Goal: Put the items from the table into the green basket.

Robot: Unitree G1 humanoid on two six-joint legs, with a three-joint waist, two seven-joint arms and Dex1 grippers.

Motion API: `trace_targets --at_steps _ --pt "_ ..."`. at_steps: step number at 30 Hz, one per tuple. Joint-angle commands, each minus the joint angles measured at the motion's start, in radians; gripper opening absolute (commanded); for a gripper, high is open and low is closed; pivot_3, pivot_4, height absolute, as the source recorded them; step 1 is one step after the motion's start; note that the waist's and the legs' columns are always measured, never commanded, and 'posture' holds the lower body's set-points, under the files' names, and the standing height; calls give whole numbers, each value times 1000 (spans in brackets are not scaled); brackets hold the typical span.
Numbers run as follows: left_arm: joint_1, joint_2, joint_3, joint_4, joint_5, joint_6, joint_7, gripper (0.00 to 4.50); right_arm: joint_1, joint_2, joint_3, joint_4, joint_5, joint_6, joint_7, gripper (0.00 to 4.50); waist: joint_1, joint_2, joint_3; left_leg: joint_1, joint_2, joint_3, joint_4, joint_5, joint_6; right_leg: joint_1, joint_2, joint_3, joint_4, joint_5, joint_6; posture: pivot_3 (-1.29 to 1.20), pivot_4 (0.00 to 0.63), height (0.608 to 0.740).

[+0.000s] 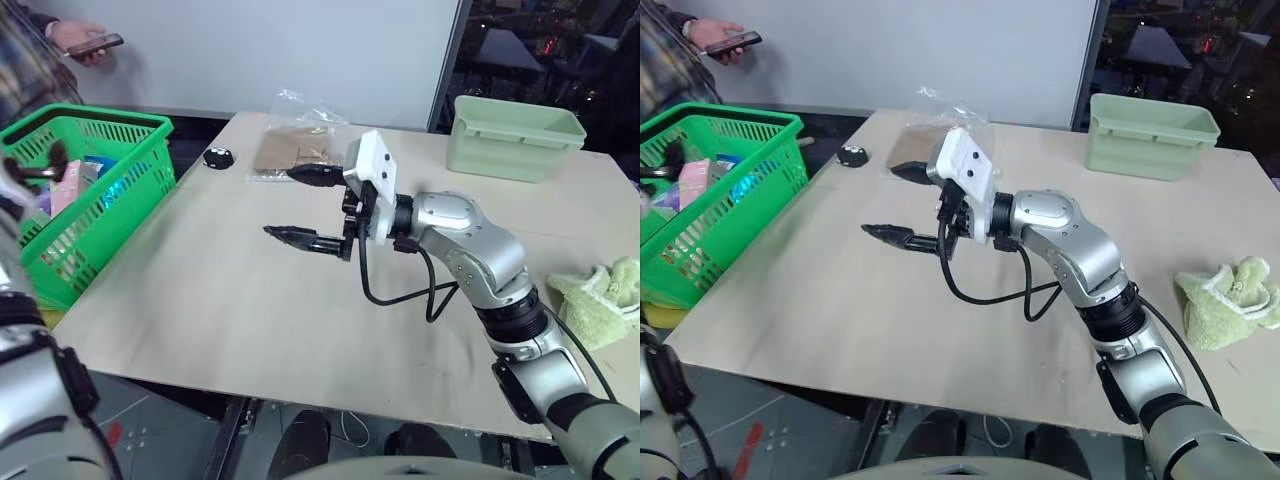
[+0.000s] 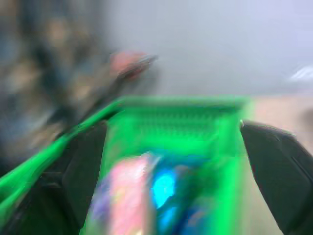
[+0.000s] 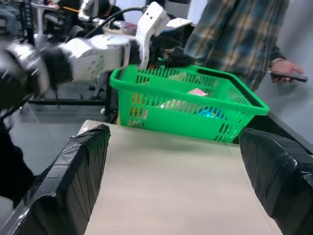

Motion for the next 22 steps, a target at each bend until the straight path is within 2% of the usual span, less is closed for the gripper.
trace_targets --at_steps 1,5,9,12,14,19,22 --pt "113 -126 -71 -390 -118 167 -12 4450 44 -21 -81 -47 -40 14 -107 4500 -3 -3 -2 0 0 0 0 0 0 0 0 0 0 0 0 123 0 740" --pt "198 -262 -166 -717 -254 377 8 4450 171 -110 -146 -96 -116 59 -212 4500 -5 -6 -4 0 1 0 1 0 0 0 2 0 0 1 -1 61 0 740" --pt "242 -346 -250 -863 -319 523 40 4450 320 -224 -210 -189 -156 141 -270 4500 -30 2 -5 -1 0 1 2 0 1 0 1 3 -1 1 -1 -5 0 740" --pt "282 -327 -331 -916 -282 561 0 4450 424 -302 -260 -261 -165 189 -281 4500 -72 13 -8 1 0 2 2 0 1 0 2 4 0 1 -1 -47 0 740" --pt "322 -315 -346 -943 -296 586 -29 4450 506 -360 -304 -312 -160 221 -274 4500 -103 15 -7 3 1 4 1 0 1 1 3 7 0 0 -1 -73 0 740" --pt "458 -241 -326 -998 -300 604 -103 4450 693 -465 -448 -401 -142 267 -255 4500 -154 17 -6 9 1 8 -1 -1 2 4 3 12 -1 -2 1 -102 12 740" --pt "517 -210 -296 -1018 -304 603 -122 4450 725 -479 -495 -407 -131 277 -258 4500 -166 17 -5 12 1 12 -1 -2 3 5 3 17 -1 -5 1 -94 14 740"
